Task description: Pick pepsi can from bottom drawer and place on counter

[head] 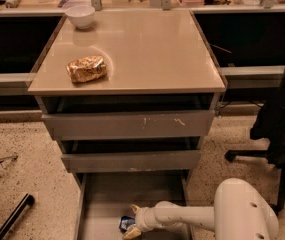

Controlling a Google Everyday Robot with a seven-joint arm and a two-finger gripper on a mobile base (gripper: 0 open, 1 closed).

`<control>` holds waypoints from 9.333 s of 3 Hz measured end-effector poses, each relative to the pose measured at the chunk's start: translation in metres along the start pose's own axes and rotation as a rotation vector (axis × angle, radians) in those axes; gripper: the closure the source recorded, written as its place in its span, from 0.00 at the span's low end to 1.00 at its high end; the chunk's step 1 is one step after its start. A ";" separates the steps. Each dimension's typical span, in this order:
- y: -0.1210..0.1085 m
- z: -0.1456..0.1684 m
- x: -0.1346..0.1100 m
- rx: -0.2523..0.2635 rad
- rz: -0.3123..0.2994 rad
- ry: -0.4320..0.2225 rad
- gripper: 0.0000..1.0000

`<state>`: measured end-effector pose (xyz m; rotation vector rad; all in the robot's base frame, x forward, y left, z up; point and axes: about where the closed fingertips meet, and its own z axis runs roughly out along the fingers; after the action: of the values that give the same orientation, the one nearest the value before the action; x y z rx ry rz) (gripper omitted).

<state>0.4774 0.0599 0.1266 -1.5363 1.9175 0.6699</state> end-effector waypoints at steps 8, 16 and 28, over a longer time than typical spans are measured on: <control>0.023 -0.192 -0.168 0.173 -0.293 -0.194 1.00; -0.003 -0.494 -0.615 0.660 -0.909 -0.300 1.00; -0.281 -0.530 -0.499 0.804 -0.269 0.083 1.00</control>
Offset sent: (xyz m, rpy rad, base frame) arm 0.0008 -0.0002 -0.0002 -0.0001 0.0010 -0.0009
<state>0.7638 -0.0293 0.8470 -1.2476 1.6718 -0.2741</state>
